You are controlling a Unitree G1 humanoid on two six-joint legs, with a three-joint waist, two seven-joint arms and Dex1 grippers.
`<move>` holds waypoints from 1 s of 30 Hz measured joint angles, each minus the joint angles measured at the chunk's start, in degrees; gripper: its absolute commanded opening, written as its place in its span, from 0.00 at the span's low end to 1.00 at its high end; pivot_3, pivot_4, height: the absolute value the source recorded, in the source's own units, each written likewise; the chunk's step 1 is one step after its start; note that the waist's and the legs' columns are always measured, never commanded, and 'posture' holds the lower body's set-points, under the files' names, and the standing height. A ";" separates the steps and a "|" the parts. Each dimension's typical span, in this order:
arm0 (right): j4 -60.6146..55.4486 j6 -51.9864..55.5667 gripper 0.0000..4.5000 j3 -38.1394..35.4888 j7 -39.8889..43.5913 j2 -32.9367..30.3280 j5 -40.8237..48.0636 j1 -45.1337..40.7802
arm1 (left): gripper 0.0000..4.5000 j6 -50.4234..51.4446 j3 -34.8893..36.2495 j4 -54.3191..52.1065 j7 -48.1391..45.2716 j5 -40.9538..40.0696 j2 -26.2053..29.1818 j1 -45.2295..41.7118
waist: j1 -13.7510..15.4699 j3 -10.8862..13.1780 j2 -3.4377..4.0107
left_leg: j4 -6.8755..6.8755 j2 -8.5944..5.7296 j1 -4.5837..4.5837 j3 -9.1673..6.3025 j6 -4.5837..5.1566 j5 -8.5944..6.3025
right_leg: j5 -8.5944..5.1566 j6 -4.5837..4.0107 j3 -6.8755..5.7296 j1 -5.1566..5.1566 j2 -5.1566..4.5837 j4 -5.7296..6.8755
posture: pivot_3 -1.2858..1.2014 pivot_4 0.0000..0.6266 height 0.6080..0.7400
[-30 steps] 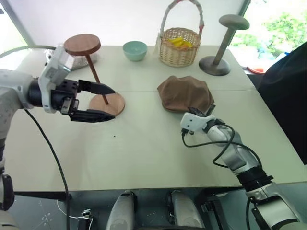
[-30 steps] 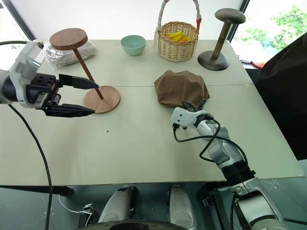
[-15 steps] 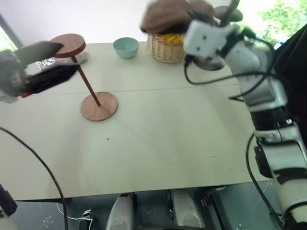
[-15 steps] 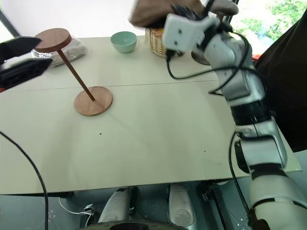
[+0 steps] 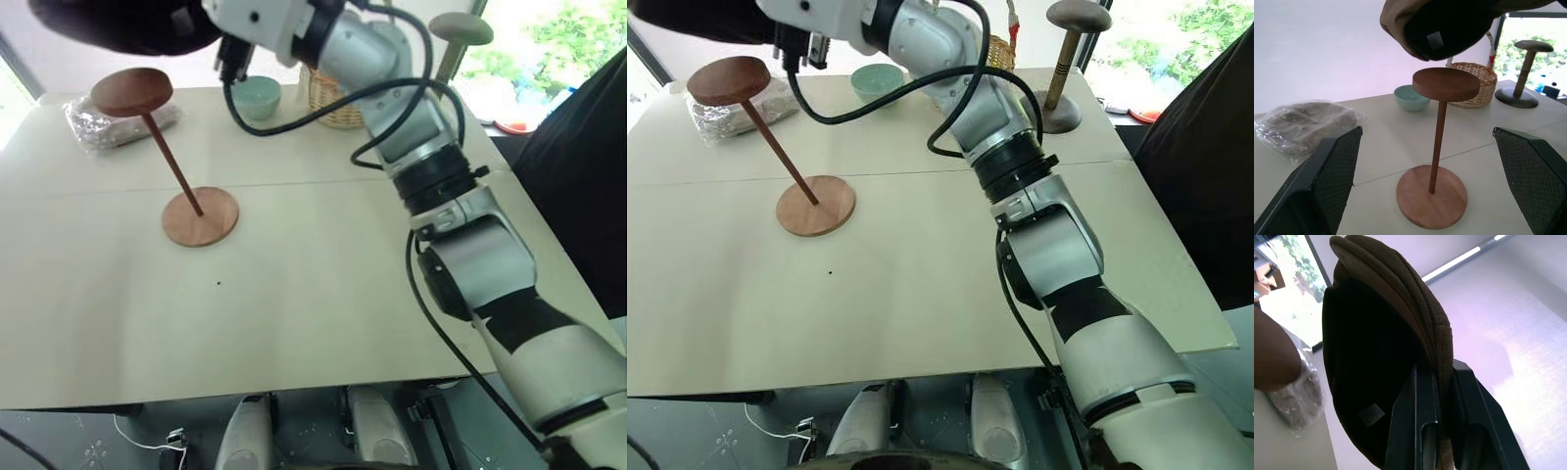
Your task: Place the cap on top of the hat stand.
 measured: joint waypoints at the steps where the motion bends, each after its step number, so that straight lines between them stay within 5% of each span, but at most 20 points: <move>1: -0.06 -0.10 0.01 0.00 0.58 0.24 0.51 0.04 | 1.00 -0.03 0.18 -0.23 0.15 -0.01 0.00 0.23 | 0.01 0.00 0.00 | 0.00 0.00 0.00 -0.01 -0.03 0.02 | 0.01 -0.01 0.00 0.00 0.00 0.01 | 0.52 0.24 1.00; 15: 2.75 -2.59 0.01 5.29 -1.92 6.41 -3.13 4.69 | 1.00 0.04 -1.24 -2.48 4.88 -3.58 0.14 -1.92 | -0.64 0.01 0.01 | -0.34 0.23 0.03 0.03 -0.09 0.07 | 0.01 -0.12 0.00 -0.26 0.27 0.10 | 0.52 0.24 1.00; 30: -11.03 -12.76 0.01 11.12 -9.85 0.08 -16.29 20.04 | 1.00 -0.82 -7.52 -2.05 8.97 -5.15 1.88 -5.80 | -0.65 -0.01 -0.03 | -0.33 0.24 0.07 0.05 -0.16 0.12 | 0.01 -0.12 0.01 -0.22 0.31 0.14 | 0.52 0.24 1.00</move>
